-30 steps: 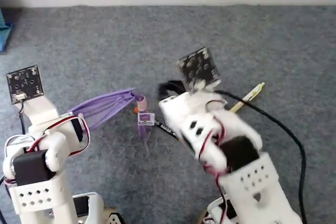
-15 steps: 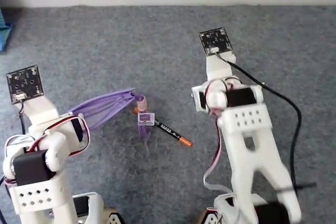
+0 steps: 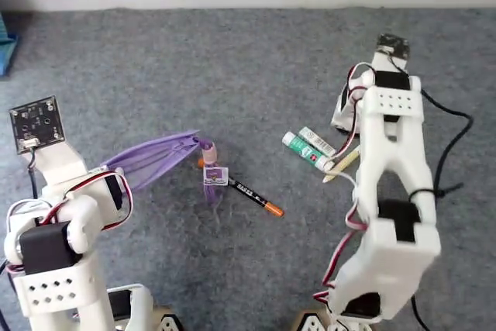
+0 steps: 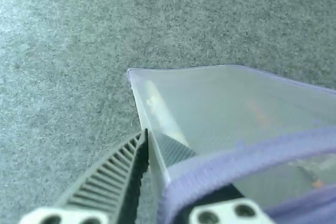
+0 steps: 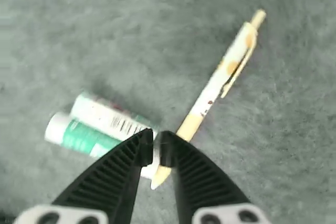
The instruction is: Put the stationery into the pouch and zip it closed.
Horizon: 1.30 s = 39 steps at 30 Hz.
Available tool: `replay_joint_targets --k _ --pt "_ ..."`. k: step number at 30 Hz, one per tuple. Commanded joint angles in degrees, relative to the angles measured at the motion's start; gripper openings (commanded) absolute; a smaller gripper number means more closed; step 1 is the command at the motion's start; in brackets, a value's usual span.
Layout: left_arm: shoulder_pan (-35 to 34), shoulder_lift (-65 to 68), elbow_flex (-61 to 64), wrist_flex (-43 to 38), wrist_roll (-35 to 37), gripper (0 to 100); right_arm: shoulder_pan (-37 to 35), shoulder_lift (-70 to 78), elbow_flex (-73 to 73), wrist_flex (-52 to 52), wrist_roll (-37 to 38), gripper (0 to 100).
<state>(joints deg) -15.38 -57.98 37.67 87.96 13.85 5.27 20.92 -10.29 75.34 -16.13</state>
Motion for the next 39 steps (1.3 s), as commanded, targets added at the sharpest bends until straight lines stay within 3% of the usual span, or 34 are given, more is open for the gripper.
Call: replay_joint_targets --k 1,4,23,25,29,39 --pt "0.4 1.4 -0.1 -0.5 0.4 1 0.8 5.8 -9.1 3.1 -5.4 16.4" --pt "0.4 1.4 0.0 -0.7 0.4 1 0.7 10.8 -14.3 3.5 -7.6 23.8" --pt "0.4 1.4 0.0 -3.8 0.4 1 5.0 30.6 -30.8 0.6 -7.6 24.0" --pt "0.4 1.4 0.0 -3.8 0.4 1 4.9 32.6 -32.6 1.5 -7.6 20.0" --pt "0.4 1.4 0.0 -3.8 0.5 1 4.9 34.2 -36.9 6.1 -7.6 1.5" --pt "0.4 1.4 0.0 -4.0 0.6 1 3.6 34.1 -55.2 26.3 -2.9 0.8"
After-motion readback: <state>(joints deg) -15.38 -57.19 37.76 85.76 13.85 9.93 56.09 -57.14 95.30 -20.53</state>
